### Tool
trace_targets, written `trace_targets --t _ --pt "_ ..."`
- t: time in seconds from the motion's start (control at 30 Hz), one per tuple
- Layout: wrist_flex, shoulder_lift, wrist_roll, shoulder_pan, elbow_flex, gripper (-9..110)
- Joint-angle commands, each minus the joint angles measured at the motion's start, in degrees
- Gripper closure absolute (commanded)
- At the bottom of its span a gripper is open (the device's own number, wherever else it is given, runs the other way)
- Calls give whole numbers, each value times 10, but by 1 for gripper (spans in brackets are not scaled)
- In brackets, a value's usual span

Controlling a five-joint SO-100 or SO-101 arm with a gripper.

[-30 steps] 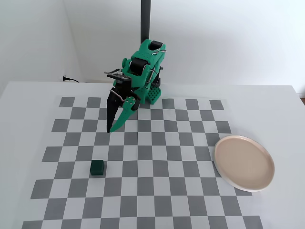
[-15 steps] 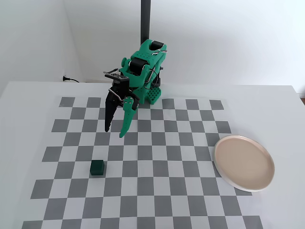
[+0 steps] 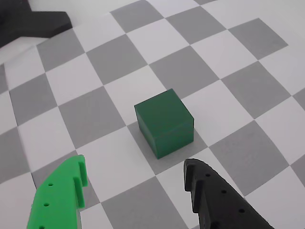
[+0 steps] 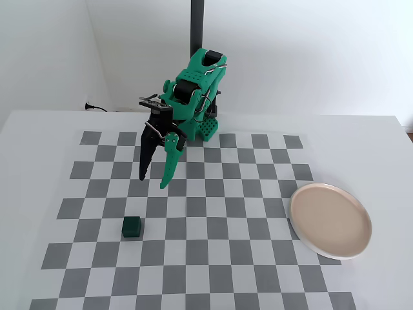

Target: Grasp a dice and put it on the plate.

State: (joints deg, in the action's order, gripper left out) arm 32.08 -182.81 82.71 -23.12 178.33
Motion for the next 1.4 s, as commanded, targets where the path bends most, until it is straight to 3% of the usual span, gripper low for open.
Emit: trace_targets --t 0.0,0.13,0.4,1.37 --pt "-39 33 4 -1 -20 84" --pt "-75 101 2 -2 -43 84" --pt "-155 407 -32 -20 -221 86" --pt "-306 774 10 -14 -402 84"
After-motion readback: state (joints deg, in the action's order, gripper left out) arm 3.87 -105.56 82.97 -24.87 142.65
